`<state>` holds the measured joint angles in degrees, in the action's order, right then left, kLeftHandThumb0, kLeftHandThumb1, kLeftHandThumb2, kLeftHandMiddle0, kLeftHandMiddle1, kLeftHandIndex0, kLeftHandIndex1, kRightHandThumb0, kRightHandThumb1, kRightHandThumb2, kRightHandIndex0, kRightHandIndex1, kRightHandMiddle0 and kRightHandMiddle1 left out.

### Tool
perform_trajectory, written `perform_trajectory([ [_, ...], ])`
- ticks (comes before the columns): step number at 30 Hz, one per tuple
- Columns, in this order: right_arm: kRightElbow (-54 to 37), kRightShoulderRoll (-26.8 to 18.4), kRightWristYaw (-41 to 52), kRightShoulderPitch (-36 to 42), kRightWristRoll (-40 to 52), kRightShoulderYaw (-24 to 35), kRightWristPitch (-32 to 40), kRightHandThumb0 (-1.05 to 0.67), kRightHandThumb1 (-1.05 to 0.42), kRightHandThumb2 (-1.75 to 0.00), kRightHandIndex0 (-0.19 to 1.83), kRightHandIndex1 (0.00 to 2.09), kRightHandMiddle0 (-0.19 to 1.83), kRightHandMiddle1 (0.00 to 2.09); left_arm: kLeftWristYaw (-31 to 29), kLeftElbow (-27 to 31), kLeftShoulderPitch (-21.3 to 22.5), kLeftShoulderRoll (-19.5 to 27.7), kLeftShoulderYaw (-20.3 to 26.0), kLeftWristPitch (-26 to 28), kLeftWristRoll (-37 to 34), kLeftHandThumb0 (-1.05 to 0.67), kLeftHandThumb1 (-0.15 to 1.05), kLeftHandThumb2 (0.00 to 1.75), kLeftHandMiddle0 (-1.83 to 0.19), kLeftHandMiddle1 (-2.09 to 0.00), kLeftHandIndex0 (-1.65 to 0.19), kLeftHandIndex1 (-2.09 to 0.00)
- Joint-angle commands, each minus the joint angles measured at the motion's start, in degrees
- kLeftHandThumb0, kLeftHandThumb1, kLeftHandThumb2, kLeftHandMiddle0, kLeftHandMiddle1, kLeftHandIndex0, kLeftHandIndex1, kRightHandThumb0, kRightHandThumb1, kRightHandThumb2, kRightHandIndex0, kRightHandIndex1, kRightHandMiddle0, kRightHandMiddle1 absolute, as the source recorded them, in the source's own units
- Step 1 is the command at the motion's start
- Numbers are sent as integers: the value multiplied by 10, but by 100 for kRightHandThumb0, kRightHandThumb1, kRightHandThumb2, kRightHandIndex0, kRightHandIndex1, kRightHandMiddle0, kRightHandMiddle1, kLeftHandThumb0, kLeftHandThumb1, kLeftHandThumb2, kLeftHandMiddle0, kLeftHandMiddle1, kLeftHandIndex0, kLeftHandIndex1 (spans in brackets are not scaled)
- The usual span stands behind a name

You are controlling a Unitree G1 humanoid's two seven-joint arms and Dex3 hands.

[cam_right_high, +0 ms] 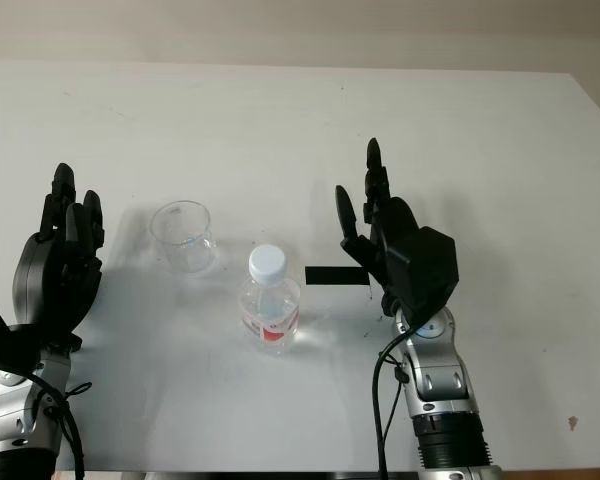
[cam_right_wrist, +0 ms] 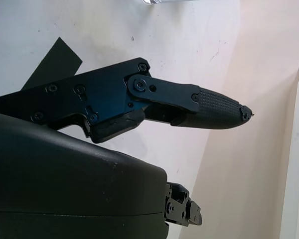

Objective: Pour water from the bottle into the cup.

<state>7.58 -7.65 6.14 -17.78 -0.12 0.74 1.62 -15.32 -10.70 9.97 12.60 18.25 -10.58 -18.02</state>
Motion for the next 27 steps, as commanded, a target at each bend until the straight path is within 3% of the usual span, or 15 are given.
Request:
perform_trajectory([
  [1, -16, -3, 2, 5, -1, 1, 1, -77, -105, -64, -19, 0, -19, 0, -3, 5, -3, 3, 0, -8, 1, -72, 105, 56, 19, 0, 19, 0],
  [9, 16, -18, 36, 1, 9, 5, -19, -78, -105, -62, -19, 0, -19, 0, 3, 11, -4, 3, -4, -1, 6, -73, 105, 56, 19, 0, 19, 0],
  [13, 95, -56, 142, -15, 52, 17, -112, -83, -105, -54, -19, 0, -19, 0, 8, 11, -4, 2, -4, 4, 7, -72, 105, 55, 19, 0, 19, 0],
  [18, 164, -97, 303, -49, 151, 50, -100, -94, -103, -12, -19, 3, -15, 5, 3, -3, 0, -1, -7, -5, 5, -73, 105, 55, 19, 0, 19, 0],
  [27, 223, -157, 498, -82, 161, 29, -129, -104, -99, -5, -19, 0, -19, 0, 1, -15, 9, -1, -6, -11, 2, -73, 105, 55, 19, 0, 19, 0],
])
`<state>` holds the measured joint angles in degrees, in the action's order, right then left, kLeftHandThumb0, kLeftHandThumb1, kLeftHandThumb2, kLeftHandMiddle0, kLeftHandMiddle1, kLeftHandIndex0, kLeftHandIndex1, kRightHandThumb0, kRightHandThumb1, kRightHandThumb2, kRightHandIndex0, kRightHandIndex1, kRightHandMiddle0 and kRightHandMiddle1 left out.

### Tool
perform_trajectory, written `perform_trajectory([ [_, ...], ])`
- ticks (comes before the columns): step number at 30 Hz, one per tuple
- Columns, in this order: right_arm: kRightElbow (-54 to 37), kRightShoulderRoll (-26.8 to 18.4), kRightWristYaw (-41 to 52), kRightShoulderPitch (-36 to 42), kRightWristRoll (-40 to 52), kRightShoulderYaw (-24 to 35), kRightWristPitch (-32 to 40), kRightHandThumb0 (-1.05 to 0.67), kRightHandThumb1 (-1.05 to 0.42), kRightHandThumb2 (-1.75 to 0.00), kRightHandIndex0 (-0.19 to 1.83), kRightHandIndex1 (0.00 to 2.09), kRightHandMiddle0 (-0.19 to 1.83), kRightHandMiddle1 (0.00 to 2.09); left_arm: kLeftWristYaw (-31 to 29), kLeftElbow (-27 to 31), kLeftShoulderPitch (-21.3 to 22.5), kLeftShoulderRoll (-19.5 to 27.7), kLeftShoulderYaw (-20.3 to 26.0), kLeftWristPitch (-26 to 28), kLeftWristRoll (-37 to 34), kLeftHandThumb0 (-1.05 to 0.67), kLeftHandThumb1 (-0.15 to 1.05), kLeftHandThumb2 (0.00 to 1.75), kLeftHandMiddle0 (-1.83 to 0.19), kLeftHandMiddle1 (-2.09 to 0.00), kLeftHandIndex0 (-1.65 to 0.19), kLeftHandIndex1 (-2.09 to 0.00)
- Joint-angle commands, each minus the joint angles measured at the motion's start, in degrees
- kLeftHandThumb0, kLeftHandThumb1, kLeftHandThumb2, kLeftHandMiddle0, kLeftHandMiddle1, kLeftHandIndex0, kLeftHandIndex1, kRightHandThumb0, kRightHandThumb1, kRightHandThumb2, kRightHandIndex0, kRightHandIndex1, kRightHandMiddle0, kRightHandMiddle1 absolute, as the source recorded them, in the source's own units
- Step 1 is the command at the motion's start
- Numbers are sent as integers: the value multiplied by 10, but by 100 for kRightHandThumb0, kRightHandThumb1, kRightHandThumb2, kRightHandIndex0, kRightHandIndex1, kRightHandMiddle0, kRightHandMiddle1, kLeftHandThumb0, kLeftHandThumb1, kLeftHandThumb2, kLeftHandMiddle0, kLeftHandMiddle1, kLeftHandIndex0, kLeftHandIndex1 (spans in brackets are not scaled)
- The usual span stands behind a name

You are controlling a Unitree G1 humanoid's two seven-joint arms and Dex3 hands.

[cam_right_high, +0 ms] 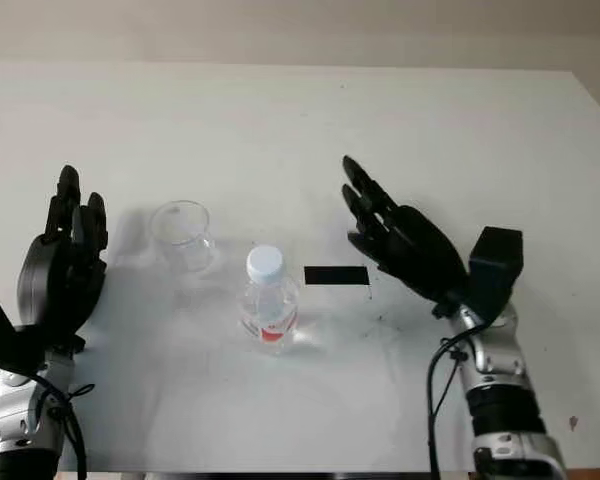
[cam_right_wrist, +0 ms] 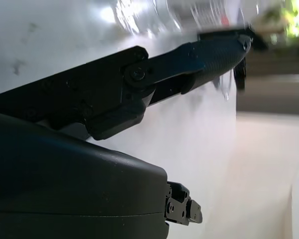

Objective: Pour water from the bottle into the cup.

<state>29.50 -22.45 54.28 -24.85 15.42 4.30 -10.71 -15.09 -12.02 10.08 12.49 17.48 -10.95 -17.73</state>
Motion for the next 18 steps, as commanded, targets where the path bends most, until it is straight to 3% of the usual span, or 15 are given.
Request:
perform_trajectory([
  [1, 5, -13, 32, -13, 4, -10, -5, -104, -99, -5, -19, 0, -19, 0, -1, -2, 8, 1, 1, -8, 0, -73, 105, 56, 19, 0, 19, 0],
  [9, -19, -26, 93, -8, -17, -42, -33, -105, -98, -5, -19, 0, -19, 0, 9, 5, 4, 3, 2, -9, 8, -74, 105, 56, 19, 0, 19, 0],
  [15, -53, -9, 141, 4, 28, -63, 65, -87, -88, -3, -14, 3, -13, 4, 9, 6, 4, 4, 3, -8, 6, -73, 105, 56, 19, 0, 19, 0],
  [18, -69, -2, 142, 12, 33, -75, 103, -76, -84, -3, 0, 10, 1, 10, 9, 6, 5, 4, 2, -7, 6, -73, 105, 56, 19, 0, 19, 0],
])
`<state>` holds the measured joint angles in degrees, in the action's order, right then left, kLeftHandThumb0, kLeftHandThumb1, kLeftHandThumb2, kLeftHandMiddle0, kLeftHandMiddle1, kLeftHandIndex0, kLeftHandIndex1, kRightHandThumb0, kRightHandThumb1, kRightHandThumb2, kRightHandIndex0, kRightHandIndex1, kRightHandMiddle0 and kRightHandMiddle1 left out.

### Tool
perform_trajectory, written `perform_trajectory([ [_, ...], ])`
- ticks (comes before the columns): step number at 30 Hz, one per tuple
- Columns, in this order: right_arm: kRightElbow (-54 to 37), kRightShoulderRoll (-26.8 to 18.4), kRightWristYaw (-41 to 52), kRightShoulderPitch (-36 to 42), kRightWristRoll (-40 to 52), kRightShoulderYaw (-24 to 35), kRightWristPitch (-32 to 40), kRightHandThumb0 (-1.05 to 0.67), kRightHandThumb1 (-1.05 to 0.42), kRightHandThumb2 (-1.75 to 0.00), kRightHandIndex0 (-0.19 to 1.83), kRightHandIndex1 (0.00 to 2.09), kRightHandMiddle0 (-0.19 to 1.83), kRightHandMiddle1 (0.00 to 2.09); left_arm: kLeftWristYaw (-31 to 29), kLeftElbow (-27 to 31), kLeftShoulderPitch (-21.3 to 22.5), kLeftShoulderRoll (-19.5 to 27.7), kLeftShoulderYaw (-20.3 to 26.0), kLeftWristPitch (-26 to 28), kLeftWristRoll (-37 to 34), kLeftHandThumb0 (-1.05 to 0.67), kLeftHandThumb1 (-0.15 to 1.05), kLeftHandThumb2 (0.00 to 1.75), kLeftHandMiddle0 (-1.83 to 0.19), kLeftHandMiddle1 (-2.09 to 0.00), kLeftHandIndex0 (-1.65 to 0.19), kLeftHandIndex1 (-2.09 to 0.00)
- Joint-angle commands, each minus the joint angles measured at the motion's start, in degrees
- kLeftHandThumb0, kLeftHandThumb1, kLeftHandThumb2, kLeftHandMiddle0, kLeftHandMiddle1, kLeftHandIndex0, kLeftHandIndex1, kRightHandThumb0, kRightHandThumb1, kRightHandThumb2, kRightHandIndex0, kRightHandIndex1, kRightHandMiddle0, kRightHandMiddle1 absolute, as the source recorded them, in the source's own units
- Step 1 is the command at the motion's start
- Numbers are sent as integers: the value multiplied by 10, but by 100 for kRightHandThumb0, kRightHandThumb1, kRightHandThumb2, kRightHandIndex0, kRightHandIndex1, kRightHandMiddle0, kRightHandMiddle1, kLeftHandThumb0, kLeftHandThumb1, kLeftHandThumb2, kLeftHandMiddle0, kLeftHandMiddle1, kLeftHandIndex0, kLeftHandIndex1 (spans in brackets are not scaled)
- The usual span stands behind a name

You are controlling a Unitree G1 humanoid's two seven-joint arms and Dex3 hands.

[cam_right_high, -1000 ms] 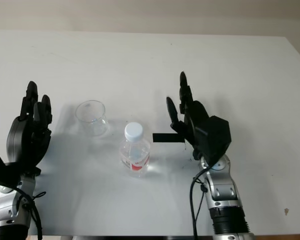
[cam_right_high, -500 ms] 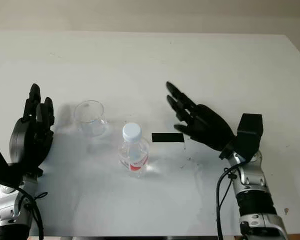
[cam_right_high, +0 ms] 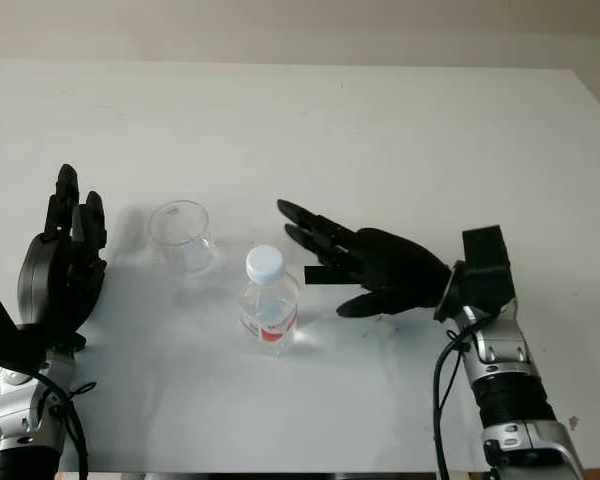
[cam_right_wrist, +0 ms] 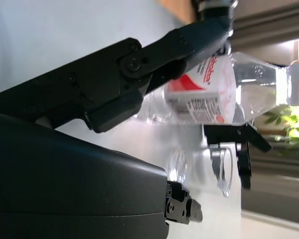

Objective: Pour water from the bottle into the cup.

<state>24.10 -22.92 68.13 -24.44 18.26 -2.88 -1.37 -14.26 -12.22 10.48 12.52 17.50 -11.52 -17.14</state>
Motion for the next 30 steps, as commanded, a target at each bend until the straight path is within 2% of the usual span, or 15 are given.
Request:
perform_trajectory([
  [1, -19, 5, 2, 10, 4, -7, 14, -75, -83, -3, 2, 11, 3, 11, 0, 8, 1, 4, 2, -2, 0, -73, 105, 56, 19, 0, 19, 0],
  [14, 29, 36, 17, -17, -29, -56, 14, -80, -81, -5, 25, 17, 20, 19, 0, -1, 12, 6, 4, -2, -2, -74, 105, 54, 19, 0, 19, 0],
  [21, 75, 54, 38, -45, -40, -71, 7, -78, -81, -5, 22, 13, 17, 19, 2, 1, 8, 5, 6, -5, -3, -73, 105, 53, 19, 0, 19, 0],
  [30, 80, 78, 46, -55, -52, -84, 0, -82, -80, -5, 24, 12, 19, 20, 8, 6, 4, 2, 6, -10, 0, -72, 105, 53, 19, 0, 19, 0],
])
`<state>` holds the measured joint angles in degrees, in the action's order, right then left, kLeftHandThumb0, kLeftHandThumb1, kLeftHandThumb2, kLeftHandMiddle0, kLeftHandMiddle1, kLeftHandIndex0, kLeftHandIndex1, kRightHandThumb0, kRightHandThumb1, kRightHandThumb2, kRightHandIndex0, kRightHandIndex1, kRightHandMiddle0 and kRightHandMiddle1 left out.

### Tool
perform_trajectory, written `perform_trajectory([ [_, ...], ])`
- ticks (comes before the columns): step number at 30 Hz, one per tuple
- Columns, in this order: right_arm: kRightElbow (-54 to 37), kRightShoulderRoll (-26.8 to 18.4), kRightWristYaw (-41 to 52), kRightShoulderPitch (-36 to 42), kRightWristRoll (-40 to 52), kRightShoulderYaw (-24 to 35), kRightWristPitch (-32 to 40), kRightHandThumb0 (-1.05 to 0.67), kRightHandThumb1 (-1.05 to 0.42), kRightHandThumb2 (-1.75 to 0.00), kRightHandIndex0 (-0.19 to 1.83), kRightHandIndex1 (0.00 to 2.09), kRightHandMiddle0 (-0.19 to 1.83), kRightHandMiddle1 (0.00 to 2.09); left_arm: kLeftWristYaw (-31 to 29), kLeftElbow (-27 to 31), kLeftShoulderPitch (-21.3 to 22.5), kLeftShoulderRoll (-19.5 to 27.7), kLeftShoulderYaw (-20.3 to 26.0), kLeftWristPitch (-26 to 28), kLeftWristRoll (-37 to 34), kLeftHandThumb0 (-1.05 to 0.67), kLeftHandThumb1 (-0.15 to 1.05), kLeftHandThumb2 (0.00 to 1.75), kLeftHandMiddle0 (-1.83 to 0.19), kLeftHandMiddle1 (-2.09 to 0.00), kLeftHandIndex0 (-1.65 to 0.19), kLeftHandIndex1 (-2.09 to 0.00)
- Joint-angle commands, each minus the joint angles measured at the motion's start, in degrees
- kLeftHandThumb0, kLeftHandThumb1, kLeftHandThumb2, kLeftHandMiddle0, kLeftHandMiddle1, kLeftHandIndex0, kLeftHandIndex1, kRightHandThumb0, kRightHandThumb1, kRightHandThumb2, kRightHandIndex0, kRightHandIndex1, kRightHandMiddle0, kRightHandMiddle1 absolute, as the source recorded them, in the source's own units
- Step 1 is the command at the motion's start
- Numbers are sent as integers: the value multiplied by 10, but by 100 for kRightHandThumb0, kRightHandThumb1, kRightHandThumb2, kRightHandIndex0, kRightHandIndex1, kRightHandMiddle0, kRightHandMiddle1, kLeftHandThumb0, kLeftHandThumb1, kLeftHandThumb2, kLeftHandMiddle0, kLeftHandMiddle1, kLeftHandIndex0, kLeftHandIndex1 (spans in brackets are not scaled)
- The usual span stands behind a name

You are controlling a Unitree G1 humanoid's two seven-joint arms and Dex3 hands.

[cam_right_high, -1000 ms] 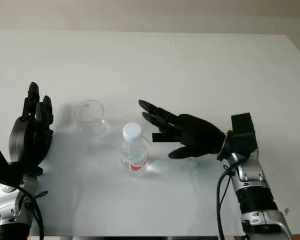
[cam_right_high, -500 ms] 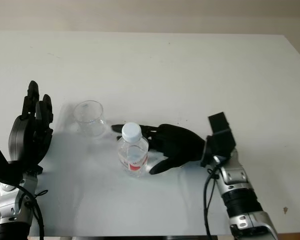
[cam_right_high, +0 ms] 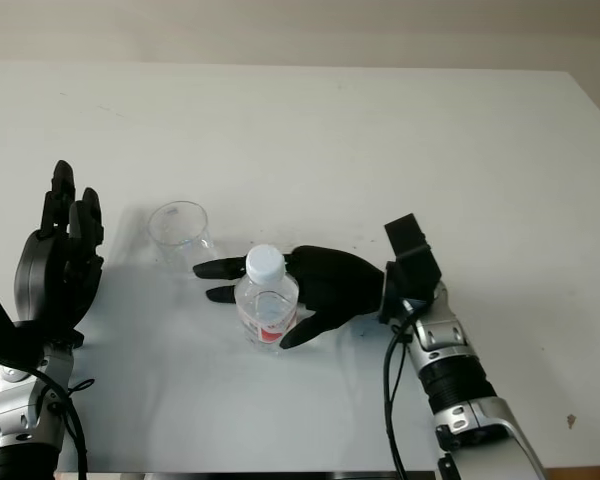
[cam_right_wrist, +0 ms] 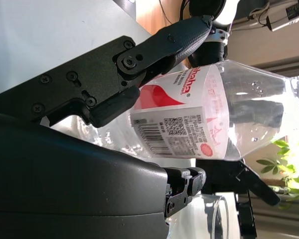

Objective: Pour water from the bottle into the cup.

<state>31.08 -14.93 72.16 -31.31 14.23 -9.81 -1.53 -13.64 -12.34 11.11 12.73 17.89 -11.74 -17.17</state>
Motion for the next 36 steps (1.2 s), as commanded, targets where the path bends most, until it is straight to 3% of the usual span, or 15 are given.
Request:
perform_trajectory([
  [1, 9, 0, 8, 13, -12, -15, 0, -81, -80, -5, 24, 12, 20, 21, 2, 6, -2, -1, 3, -10, 0, -72, 105, 53, 19, 0, 19, 0],
  [9, -3, 4, 22, 18, -12, -25, -5, -79, -79, -5, 35, 17, 26, 28, 4, 9, -4, -4, 1, -10, -2, -72, 105, 53, 19, 0, 19, 0],
  [12, -12, 4, 28, 21, -12, -31, -9, -72, -75, -5, 41, 31, 14, 70, 3, 10, -5, -4, 1, -11, -3, -72, 105, 53, 19, 0, 19, 0],
  [14, -19, 2, 28, 23, -18, -36, -19, -59, -73, -5, 40, 56, 12, 99, 4, 10, -6, -4, 2, -10, -3, -72, 105, 53, 19, 0, 19, 0],
  [19, -28, 7, 19, 42, -20, -35, -83, -44, -79, -6, 39, 127, 25, 133, 1, 11, -9, -2, 3, -10, -4, -73, 105, 53, 19, 0, 19, 0],
  [20, -33, 7, 12, 47, -22, -35, -93, -46, -82, -6, 46, 156, 38, 150, 0, 10, -9, -1, 3, -10, -4, -73, 105, 53, 19, 0, 19, 0],
  [22, -54, 6, -16, 62, -34, -34, -114, -49, -84, -6, 52, 187, 49, 167, -1, 9, -8, 0, 4, -11, -5, -73, 105, 53, 19, 0, 19, 0],
  [23, -66, 6, -34, 72, -40, -33, -124, -55, -88, -6, 79, 200, 60, 191, -1, 9, -8, 1, 5, -10, -5, -73, 105, 52, 19, 0, 19, 0],
  [26, -98, 6, -88, 97, -60, -29, -159, -62, -95, -6, 127, 208, 90, 207, 0, 8, -5, 3, 5, -9, -3, -74, 105, 53, 19, 0, 19, 0],
  [33, -163, -8, -156, 135, -100, -36, -197, -57, -104, -7, 135, 209, 112, 209, 1, 4, -1, 6, 7, -9, -1, -74, 105, 52, 19, 0, 19, 0],
  [36, -172, -10, -178, 149, -113, -38, -229, -54, -105, -18, 146, 209, 124, 209, -4, 3, 1, 9, 9, -9, -4, -74, 105, 52, 19, 0, 19, 0],
])
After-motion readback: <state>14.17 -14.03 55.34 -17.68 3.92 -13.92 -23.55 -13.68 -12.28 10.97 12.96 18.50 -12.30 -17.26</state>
